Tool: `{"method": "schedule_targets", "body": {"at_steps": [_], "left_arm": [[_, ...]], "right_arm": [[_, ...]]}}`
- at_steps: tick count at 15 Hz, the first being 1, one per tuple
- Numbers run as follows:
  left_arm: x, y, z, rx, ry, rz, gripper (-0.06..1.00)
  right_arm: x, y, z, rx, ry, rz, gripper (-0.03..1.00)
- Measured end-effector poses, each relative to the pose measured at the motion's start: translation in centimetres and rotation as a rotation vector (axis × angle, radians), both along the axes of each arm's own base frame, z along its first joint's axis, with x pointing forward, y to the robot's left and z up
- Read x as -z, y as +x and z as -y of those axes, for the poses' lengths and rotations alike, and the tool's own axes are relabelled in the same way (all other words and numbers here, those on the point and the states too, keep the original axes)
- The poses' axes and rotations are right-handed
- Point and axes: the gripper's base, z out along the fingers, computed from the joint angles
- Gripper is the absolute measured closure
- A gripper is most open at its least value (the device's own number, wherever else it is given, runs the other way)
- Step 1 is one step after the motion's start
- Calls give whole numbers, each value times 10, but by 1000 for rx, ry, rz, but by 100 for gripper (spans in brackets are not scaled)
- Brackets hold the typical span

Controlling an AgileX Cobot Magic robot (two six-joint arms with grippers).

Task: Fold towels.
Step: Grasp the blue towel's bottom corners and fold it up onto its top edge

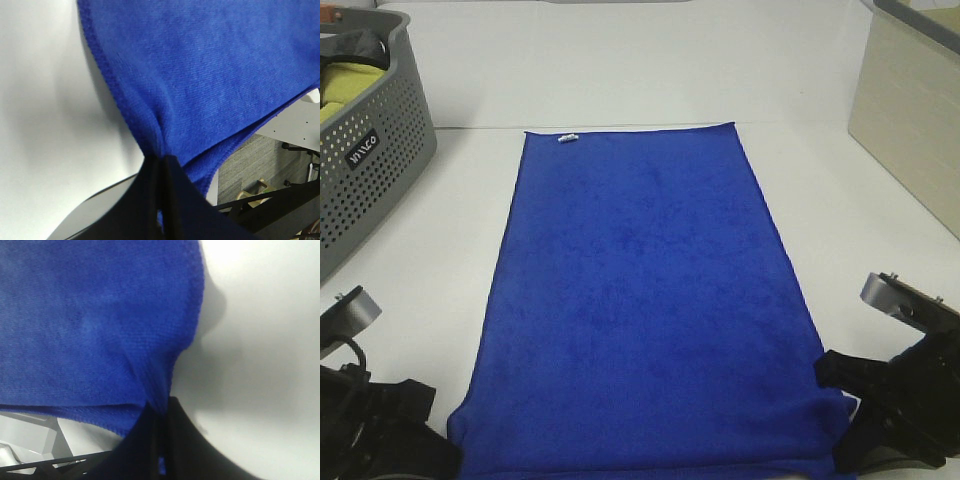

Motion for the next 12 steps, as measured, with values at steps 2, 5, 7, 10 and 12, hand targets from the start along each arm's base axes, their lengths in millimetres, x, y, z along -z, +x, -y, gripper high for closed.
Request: {"method": "schedule_targets", "body": {"at_steps": [2, 5, 7, 10, 12], "left_arm": [[-10, 8, 2, -21, -19, 42, 94], [-29, 38, 7, -82, -42, 112, 94], [-44, 62, 9, -102, -27, 180, 94], [-63, 103, 14, -97, -5, 277, 94], [-67, 130, 19, -100, 4, 323, 94]], "right_arm": [[-11, 9, -2, -33, 8, 48, 97], [-37, 47, -7, -59, 24, 146, 97], [-57, 76, -10, -62, 22, 224, 97], [-80, 125, -17, -100, 25, 287, 97], [-83, 157, -21, -128, 23, 301, 97]]}}
